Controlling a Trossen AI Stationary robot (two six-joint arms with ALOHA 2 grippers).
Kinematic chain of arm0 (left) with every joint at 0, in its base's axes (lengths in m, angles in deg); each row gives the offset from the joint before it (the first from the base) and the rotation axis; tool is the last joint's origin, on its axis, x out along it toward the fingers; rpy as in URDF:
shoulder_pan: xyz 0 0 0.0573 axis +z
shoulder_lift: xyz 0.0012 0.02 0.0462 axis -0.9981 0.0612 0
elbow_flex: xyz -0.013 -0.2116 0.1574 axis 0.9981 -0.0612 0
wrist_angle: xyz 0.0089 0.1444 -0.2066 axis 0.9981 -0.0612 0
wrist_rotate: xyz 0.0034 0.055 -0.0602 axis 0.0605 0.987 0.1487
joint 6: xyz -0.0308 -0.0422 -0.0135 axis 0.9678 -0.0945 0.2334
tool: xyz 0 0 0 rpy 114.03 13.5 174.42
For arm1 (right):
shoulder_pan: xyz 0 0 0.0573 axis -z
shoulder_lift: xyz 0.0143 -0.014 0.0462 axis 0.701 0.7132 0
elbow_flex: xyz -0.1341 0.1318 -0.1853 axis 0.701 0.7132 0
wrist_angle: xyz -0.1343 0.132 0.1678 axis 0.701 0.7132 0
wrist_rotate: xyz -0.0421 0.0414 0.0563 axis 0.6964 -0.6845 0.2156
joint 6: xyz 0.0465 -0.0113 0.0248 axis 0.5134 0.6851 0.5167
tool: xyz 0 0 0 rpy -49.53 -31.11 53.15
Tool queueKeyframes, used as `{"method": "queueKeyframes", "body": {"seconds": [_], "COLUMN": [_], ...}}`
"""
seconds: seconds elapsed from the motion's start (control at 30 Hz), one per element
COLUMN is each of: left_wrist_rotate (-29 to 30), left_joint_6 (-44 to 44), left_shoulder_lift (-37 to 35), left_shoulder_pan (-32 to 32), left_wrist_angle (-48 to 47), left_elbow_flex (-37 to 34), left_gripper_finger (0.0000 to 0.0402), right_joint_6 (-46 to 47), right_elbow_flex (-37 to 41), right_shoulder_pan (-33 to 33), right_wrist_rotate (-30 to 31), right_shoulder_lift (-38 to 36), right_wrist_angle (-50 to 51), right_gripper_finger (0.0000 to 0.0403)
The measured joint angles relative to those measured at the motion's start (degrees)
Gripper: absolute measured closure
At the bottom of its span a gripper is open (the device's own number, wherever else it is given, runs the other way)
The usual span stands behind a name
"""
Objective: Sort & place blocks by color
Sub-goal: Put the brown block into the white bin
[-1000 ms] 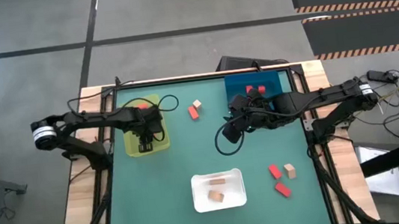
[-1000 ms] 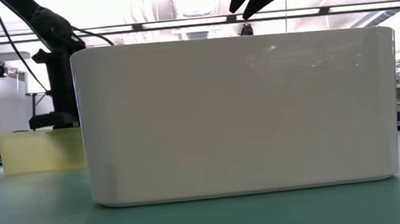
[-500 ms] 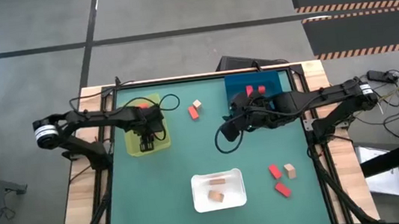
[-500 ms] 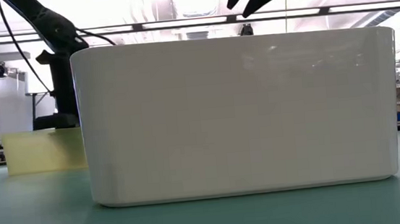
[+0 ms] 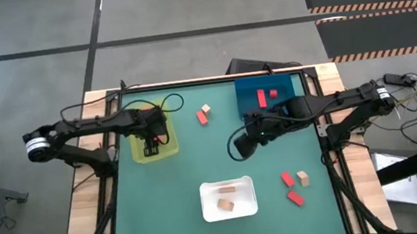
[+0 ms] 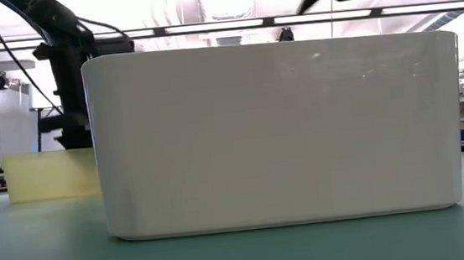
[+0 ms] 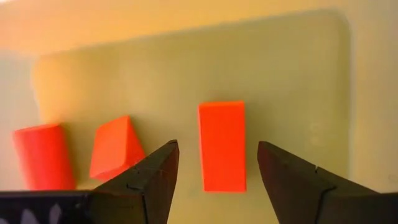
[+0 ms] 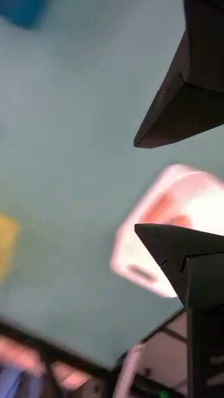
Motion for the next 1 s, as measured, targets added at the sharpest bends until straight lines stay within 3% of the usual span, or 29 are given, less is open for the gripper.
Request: {"method": "queueKeyframes", "body": {"seconds": [0.23, 0.33, 0.67, 1.0], "left_wrist_rotate": [-0.1, -0.2, -0.4, -0.5], "left_joint_6": [7.9, 12.0, 30.5, 34.3], "left_shoulder_lift": [-7.3, -10.5, -19.8, -25.7], "left_shoulder_pan": [-0.2, -0.2, -0.2, -0.2], "left_wrist_angle": [-1.9, -1.7, 7.4, 19.5], "left_elbow_flex": [4.1, 6.0, 7.3, 7.2], "left_gripper_finger": [0.0198, 0.0198, 0.0198, 0.0198], "right_joint_6": [8.4, 10.3, 16.0, 26.0], "right_elbow_flex": [0.7, 2.9, 17.0, 32.7], "right_shoulder_pan": [-1.3, -1.6, -5.6, -12.5], "right_wrist_rotate": [-6.3, -7.6, -17.4, -22.2], "right_shoulder_lift": [0.0, -0.1, -2.0, -5.8], "right_wrist_angle": [18.9, 22.6, 16.5, 6.1], "right_gripper_finger": [0.0202, 0.0202, 0.0202, 0.0202]}}
